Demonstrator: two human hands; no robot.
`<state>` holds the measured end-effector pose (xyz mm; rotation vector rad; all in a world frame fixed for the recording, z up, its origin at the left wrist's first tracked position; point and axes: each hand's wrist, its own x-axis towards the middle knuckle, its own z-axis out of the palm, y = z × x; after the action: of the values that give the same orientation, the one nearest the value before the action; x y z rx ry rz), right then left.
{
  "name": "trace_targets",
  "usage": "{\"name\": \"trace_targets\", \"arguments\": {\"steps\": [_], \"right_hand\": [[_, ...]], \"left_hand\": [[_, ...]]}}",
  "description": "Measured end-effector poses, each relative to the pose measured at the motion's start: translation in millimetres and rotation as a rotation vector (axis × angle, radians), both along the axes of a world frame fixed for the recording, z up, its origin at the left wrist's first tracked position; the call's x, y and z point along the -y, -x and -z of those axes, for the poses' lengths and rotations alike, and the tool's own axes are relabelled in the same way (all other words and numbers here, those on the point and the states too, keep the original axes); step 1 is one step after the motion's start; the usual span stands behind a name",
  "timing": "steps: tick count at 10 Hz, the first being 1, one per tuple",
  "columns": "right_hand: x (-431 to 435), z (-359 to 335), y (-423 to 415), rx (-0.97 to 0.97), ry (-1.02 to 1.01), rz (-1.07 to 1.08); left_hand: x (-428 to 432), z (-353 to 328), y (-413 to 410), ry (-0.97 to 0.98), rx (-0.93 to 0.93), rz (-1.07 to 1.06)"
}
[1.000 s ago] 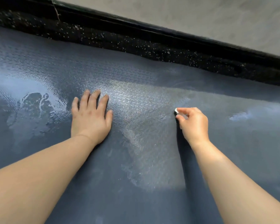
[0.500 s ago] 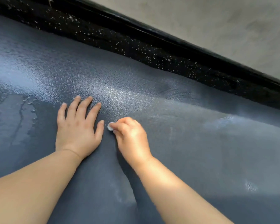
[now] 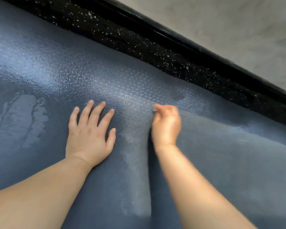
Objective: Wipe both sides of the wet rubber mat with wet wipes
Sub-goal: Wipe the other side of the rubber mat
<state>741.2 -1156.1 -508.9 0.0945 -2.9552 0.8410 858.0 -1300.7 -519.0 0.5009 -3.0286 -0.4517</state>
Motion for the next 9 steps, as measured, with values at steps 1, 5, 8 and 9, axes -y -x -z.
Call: {"name": "trace_targets", "arguments": {"steps": [1, 5, 8, 9], "right_hand": [[35, -4, -36, 0.066, 0.097, -0.362], [-41, -6, 109, 0.140, -0.044, 0.340], [41, -13, 38, 0.004, 0.142, -0.421], [-10, -20, 95, 0.004, 0.118, 0.113]], "left_hand": [[1, -2, -1, -0.006, 0.017, -0.001], [1, -2, 0, 0.010, 0.081, 0.007], [2, -4, 1, 0.010, 0.086, 0.009], [2, -3, 1, 0.013, 0.080, 0.012]]}}
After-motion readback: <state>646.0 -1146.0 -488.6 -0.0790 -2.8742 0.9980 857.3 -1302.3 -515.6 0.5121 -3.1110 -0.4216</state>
